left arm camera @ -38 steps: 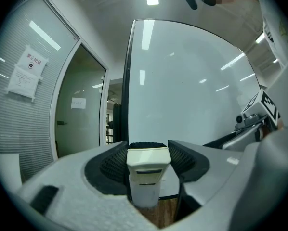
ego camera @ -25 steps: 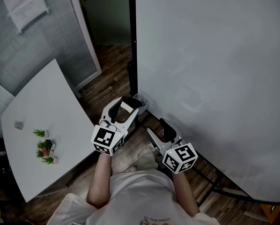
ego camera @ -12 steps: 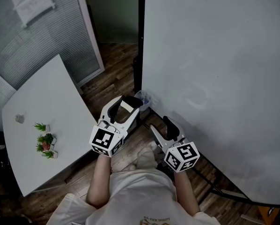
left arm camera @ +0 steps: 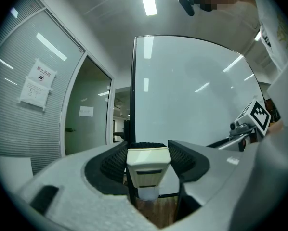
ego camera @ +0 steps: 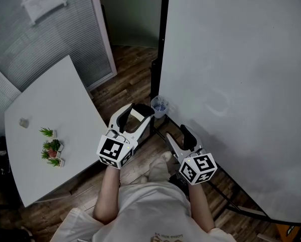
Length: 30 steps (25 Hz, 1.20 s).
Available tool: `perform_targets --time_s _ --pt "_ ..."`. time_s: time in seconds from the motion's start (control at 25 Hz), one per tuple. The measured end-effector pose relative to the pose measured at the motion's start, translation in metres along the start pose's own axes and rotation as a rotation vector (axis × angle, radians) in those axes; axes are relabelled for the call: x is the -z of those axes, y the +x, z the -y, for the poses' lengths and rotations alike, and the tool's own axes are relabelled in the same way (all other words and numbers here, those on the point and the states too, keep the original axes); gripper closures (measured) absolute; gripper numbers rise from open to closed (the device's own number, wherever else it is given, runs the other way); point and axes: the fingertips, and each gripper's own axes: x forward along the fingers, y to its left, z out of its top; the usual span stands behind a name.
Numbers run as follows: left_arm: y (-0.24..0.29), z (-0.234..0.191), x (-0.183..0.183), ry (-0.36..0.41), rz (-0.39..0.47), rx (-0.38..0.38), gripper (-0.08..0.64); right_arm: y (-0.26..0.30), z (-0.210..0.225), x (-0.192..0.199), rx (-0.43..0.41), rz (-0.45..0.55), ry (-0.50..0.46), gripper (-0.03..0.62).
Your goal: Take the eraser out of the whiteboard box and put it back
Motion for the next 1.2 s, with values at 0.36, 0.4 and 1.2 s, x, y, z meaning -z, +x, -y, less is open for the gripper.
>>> perform_targets --time_s 0.36,0.4,1.2 --pt "0.0 0.0 0.001 -0.015 0.002 0.011 0.299 0.002 0.0 0.006 0.007 -0.011 0.004 0.322" --pt "0.001 0.0 0.002 -0.015 0.003 0.013 0.299 0.002 0.001 0.007 0.008 -0.011 0.004 0.324" --pt "0.027 0.001 0.008 -0.026 -0.008 0.05 0.299 0.01 0.008 0.008 -0.006 -0.027 0.019 0.322"
